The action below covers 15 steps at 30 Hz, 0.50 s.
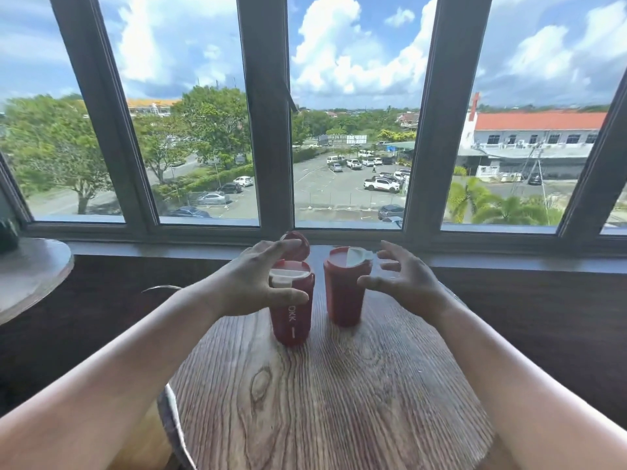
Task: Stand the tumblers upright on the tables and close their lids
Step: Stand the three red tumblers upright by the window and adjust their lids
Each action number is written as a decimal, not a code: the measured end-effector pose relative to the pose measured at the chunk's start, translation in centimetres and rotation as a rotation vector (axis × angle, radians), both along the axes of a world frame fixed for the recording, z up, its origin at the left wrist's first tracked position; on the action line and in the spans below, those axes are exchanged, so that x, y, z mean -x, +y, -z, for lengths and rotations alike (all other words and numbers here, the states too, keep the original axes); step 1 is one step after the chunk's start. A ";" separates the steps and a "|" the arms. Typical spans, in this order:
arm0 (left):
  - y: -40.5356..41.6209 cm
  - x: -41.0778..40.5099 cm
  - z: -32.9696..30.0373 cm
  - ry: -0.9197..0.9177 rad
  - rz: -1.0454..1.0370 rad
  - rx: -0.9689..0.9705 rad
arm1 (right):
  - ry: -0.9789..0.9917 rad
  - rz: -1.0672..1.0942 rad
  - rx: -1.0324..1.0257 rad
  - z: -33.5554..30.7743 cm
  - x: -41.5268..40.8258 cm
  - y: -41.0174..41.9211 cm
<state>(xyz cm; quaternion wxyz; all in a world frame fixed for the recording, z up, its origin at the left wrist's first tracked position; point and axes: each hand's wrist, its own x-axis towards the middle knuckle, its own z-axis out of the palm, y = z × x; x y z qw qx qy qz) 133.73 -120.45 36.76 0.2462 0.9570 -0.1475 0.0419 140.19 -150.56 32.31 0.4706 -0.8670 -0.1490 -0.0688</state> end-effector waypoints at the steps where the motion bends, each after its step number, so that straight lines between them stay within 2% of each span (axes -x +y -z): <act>1: -0.3 0.2 0.2 -0.027 -0.081 -0.003 | -0.033 -0.011 0.016 -0.7 -0.3 0.1; 4: -1.3 0.3 1.0 -0.075 -0.306 -0.029 | -0.080 -0.070 0.086 -2.5 -1.2 0.9; 7: -2.1 0.2 1.6 -0.102 -0.385 -0.013 | -0.071 -0.139 0.225 -3.7 -1.7 2.1; 10: -2.1 -0.4 1.7 -0.092 -0.361 0.034 | -0.055 -0.170 0.341 -4.0 -2.2 2.9; 15: 0.5 -1.7 1.8 0.160 -0.149 0.348 | -0.038 -0.218 0.393 -4.5 -2.6 2.9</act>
